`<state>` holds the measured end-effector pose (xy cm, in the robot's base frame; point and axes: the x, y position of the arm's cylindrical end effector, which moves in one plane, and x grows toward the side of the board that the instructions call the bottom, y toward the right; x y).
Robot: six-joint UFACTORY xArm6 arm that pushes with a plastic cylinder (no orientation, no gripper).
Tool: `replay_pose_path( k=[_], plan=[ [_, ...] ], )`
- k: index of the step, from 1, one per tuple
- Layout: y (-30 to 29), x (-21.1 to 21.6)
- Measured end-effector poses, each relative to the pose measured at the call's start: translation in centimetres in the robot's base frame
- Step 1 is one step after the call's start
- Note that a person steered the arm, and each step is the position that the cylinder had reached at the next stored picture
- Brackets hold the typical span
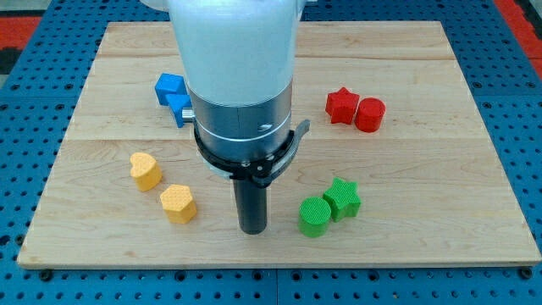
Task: Move your arm towards the center left
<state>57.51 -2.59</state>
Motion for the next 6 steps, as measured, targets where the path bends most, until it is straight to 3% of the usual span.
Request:
replay_pose_path(
  k=[1, 3, 4, 5, 6],
  plan=[
    [0.0, -0.5],
    [-0.1, -8.7],
    [-0.1, -10.2],
    [-5.0, -11.5],
    [-13.7, -11.5]
  ],
)
